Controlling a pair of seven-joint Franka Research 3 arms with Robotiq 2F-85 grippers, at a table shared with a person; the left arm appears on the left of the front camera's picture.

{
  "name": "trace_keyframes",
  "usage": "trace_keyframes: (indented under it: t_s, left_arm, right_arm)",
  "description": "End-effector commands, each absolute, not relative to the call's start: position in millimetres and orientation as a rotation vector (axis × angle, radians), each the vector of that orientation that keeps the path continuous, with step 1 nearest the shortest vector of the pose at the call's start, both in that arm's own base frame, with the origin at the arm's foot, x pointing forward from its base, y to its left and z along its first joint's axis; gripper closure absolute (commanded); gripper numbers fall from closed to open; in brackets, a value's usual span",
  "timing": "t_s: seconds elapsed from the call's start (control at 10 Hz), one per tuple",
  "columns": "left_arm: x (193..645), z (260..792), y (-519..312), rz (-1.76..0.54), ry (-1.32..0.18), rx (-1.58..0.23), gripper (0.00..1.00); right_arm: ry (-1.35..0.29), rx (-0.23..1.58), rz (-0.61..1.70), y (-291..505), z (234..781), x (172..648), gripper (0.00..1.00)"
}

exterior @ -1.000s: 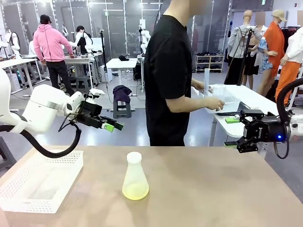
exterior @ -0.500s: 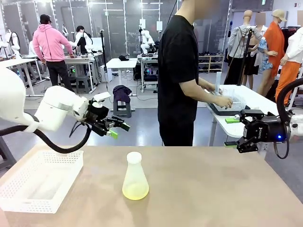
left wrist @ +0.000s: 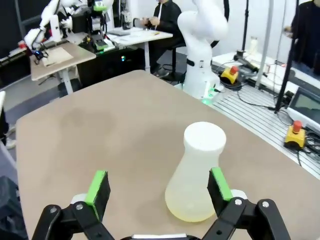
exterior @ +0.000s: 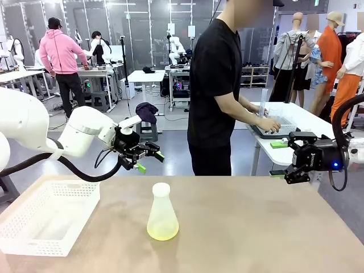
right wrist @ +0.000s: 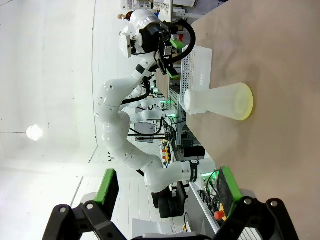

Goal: Prepare the solutions needed for the experiment.
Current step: When the human places the Big flask in the center of the table, pick up the Big flask and place it in the left Organizing basket.

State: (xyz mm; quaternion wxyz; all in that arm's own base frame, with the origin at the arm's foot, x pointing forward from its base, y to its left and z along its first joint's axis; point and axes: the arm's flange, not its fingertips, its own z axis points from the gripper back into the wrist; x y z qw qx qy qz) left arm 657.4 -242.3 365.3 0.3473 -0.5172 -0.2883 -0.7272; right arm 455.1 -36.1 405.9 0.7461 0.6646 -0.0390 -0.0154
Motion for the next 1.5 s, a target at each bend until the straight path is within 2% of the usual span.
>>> trace_keyframes:
  t_s: [0.0, 0.3, 0.4, 0.5, 0.9, 1.4]
  left_arm:
    - [655.3, 370.0, -236.3, -1.863, -0.761, -1.292, 0.00]
    - [660.6, 366.6, -238.1, -1.880, -0.758, -1.320, 0.00]
    - [673.9, 354.4, -244.5, -1.871, -0.782, -1.425, 0.00]
    - [679.8, 343.9, -248.9, -1.883, -0.761, -1.447, 0.00]
    - [676.6, 314.1, -257.5, -1.936, -0.741, -1.618, 0.00]
    - [669.7, 294.8, -262.4, -1.975, -0.696, -1.714, 0.00]
  right_arm:
    - [-0.092, 1.457, -0.025, -36.7, 407.2, 455.1, 0.00]
    - [-0.092, 1.457, -0.025, -36.7, 407.2, 455.1, 0.00]
    - [-0.092, 1.457, -0.025, -36.7, 407.2, 455.1, 0.00]
    - [-0.092, 1.457, -0.025, -36.7, 407.2, 455.1, 0.00]
    - [-0.092, 1.457, -0.025, -36.7, 407.2, 455.1, 0.00]
    - [-0.092, 1.457, -0.025, -36.7, 407.2, 455.1, 0.00]
